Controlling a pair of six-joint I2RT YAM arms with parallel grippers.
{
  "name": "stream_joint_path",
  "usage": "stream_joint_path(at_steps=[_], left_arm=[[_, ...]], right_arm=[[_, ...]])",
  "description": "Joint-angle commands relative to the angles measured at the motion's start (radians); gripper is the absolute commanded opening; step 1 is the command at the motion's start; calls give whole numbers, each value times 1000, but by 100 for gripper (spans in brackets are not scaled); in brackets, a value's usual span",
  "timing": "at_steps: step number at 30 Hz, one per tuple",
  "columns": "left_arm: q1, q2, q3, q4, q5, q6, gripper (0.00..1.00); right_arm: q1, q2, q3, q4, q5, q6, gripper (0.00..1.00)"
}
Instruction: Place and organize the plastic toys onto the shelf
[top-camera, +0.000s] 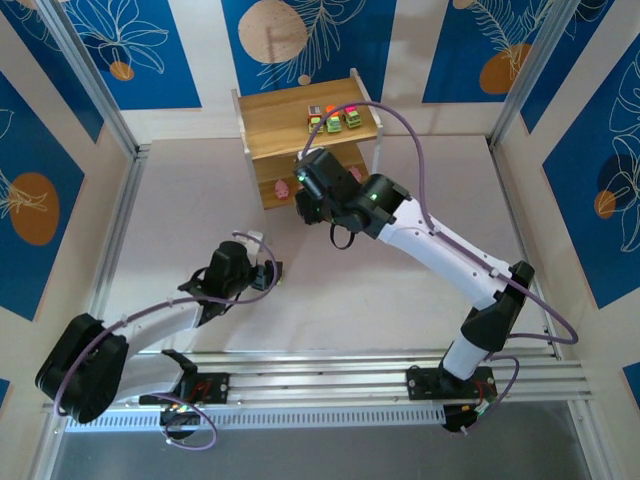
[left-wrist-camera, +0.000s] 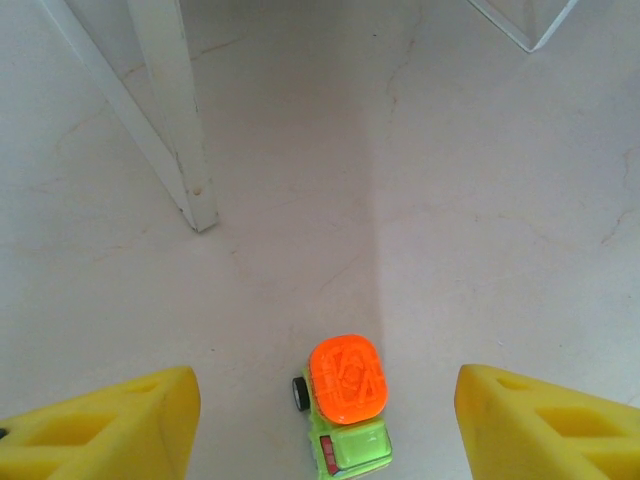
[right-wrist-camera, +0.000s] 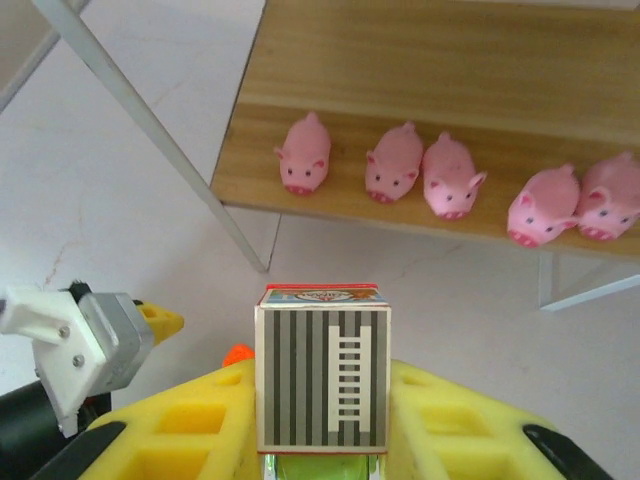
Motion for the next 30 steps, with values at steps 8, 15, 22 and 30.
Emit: stream_joint_path(at_steps=[8, 15, 22, 30], left_arm=[[-30, -33, 28, -28, -93, 32, 68], [-43, -36, 28, -27, -111, 39, 68], [-44, -33, 25, -16, -107, 44, 68], [-45, -23, 25, -9, -98, 39, 68]], right_arm=[[-35, 104, 332, -172, 1, -61, 29], [-61, 249, 644, -292, -6, -88, 29], [-106, 337, 788, -308, -46, -83, 29], [-136, 344, 744, -176, -74, -116, 29]])
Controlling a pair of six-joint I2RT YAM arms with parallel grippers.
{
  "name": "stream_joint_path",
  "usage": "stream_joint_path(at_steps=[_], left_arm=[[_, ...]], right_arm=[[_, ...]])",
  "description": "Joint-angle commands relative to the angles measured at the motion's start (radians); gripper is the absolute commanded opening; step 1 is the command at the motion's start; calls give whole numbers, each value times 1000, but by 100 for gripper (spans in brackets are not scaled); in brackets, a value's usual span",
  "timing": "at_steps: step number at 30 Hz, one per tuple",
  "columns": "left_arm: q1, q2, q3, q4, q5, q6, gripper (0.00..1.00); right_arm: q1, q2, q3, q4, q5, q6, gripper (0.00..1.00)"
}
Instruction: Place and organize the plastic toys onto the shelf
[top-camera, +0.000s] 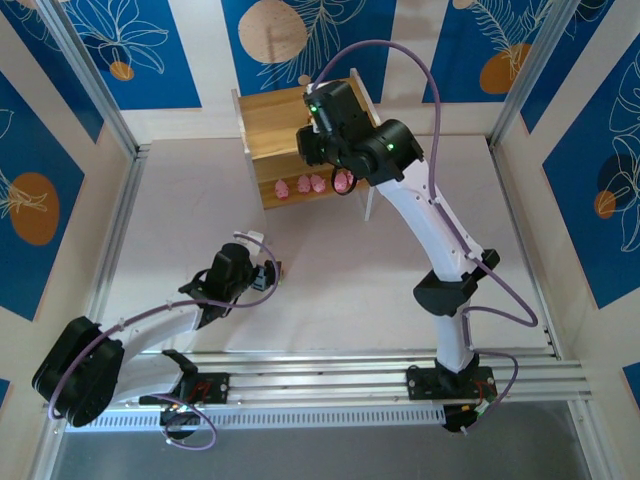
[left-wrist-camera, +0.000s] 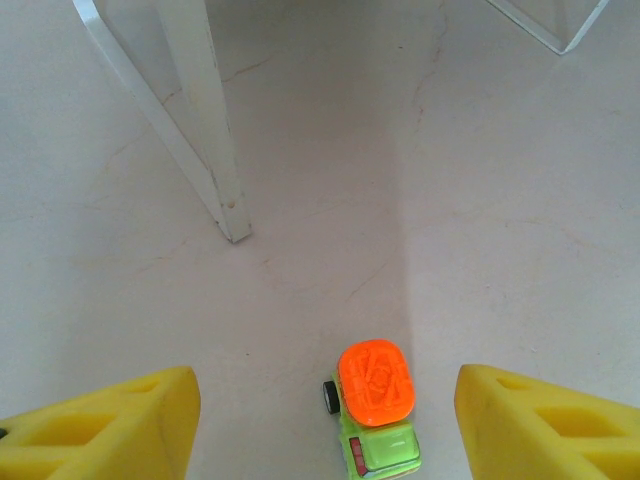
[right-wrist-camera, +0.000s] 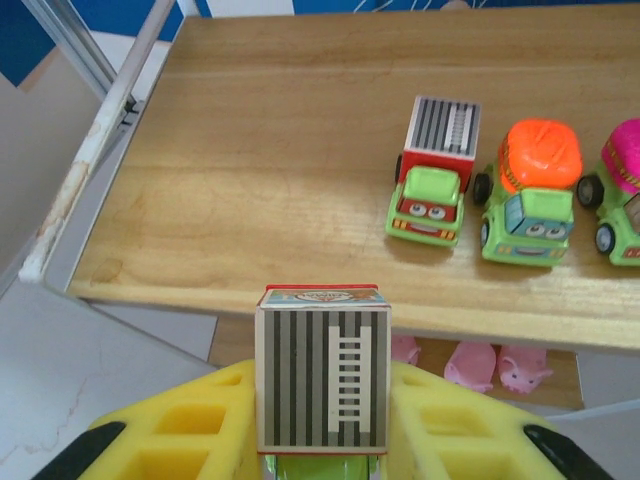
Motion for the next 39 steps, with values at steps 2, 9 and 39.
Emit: stream_joint_path(at_steps=[2, 9, 39], left_arm=[[-11, 0, 23, 6, 0, 10, 68], [-10, 8, 25, 12, 7, 9, 68], [-11, 20, 31, 19, 17, 4, 68]], right_arm=[[-5, 20, -2, 86, -27, -51, 29], [-34, 67, 25, 124, -46, -66, 29], [-74, 181, 104, 162, -62, -111, 31]])
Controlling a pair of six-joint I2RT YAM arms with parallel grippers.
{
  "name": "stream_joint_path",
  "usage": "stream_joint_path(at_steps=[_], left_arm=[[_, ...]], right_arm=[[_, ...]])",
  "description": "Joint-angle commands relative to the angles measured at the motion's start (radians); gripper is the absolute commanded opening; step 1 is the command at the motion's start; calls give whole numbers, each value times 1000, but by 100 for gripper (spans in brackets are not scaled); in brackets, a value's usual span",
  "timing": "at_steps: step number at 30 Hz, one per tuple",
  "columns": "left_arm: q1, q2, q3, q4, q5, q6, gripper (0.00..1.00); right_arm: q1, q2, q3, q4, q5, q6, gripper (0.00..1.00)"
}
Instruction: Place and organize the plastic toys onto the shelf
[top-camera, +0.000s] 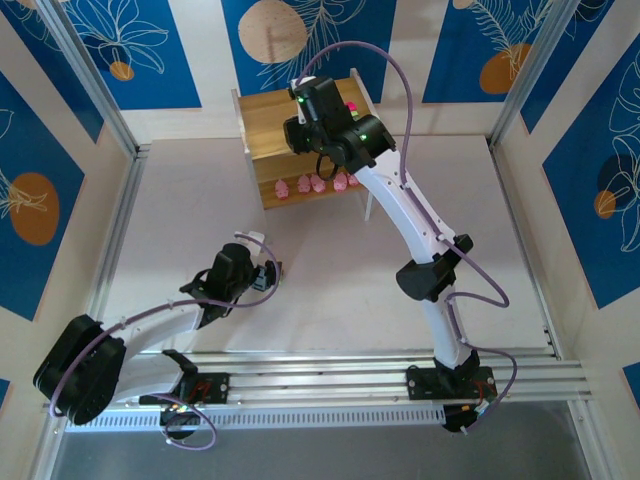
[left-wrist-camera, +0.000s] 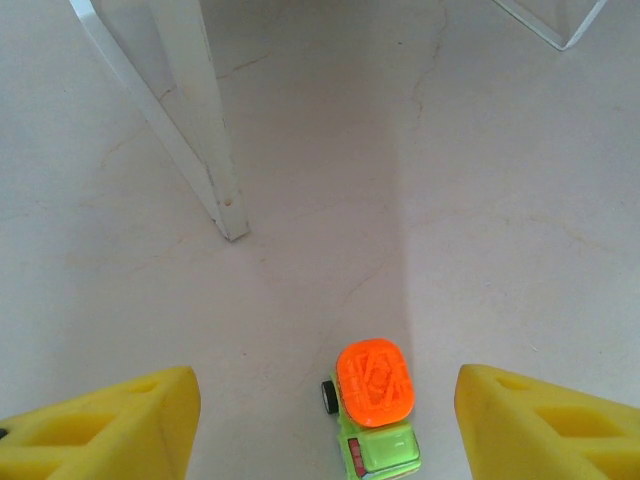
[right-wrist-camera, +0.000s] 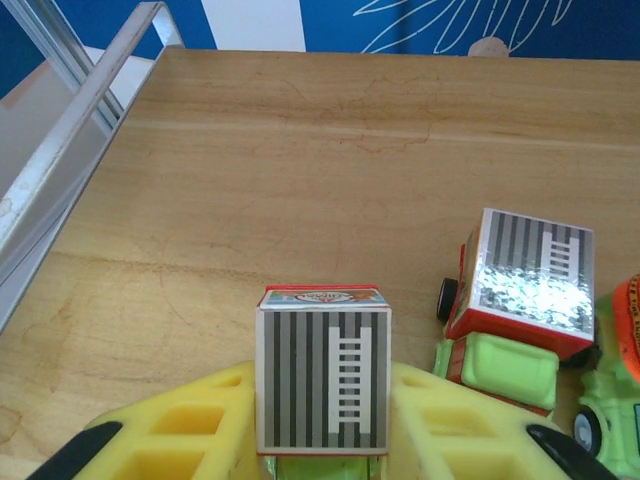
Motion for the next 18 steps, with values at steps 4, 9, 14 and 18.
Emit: stream_joint_path(at_steps=[4, 9, 14, 18], left_arm=[[-9, 10, 31, 11, 20, 6, 68], [-8, 13, 33, 10, 21, 5, 68], [-9, 14, 34, 8, 21, 7, 68], [-8, 14, 35, 8, 21, 8, 68]], right_arm=[[-10, 12, 35, 15, 10, -29, 31], [-10, 15, 36, 15, 18, -39, 33], [-10, 20, 37, 15, 25, -43, 36], [-10, 23, 39, 22, 28, -49, 39]])
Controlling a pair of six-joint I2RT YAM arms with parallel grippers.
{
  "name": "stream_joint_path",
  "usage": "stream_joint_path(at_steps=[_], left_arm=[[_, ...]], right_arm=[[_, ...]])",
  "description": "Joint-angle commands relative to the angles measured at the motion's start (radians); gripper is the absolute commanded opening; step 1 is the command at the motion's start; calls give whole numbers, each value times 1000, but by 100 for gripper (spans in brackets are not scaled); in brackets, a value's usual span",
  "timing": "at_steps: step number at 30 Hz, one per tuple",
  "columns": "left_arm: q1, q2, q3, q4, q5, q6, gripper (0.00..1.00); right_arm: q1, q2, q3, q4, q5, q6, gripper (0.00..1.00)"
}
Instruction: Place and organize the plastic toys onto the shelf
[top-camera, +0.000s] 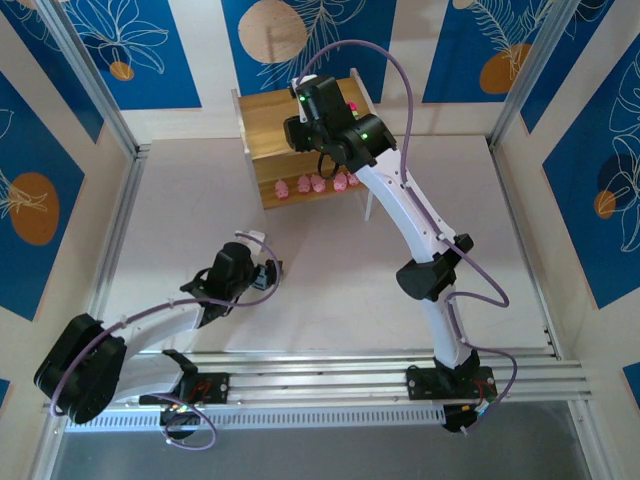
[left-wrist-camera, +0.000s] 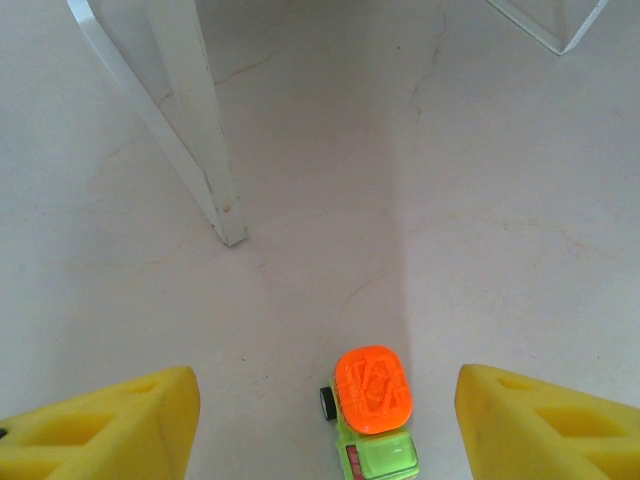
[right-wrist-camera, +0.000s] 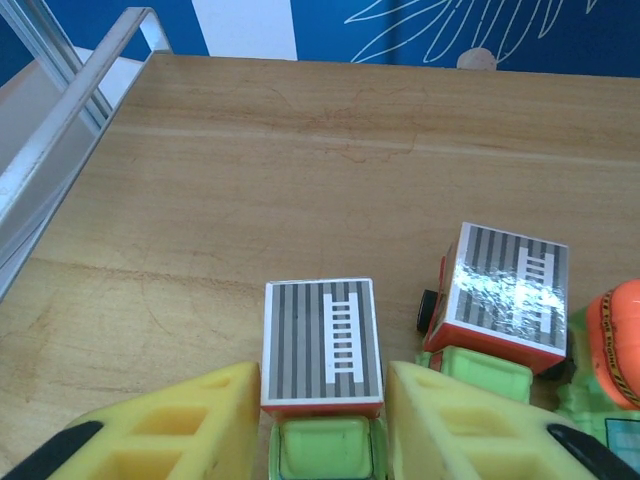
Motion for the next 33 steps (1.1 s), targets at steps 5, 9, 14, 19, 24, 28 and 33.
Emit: stream_joint_path(at_steps=[5, 9, 14, 19, 24, 28, 33], left_arm=[[-8, 6, 26, 5, 19, 8, 68], [-8, 5, 26, 5, 17, 8, 69], [-8, 5, 26, 6, 12, 4, 68], [-8, 4, 26, 4, 5, 3, 69], [-9, -6, 22, 5, -21, -2, 70], [-12, -7, 23, -2, -47, -4, 69], [-49, -21, 24, -11, -111, 7, 67]], right_arm=[[-3, 24, 52, 16, 16, -28, 40], [2, 19, 70, 16, 16, -35, 41], [14, -11, 78, 22, 30, -49, 45], [23, -57, 68, 9, 50, -53, 46], [36, -186, -90, 31, 70, -37, 46], [58, -359, -366, 141, 73, -35, 47], [83, -534, -654, 218, 76, -19, 47]])
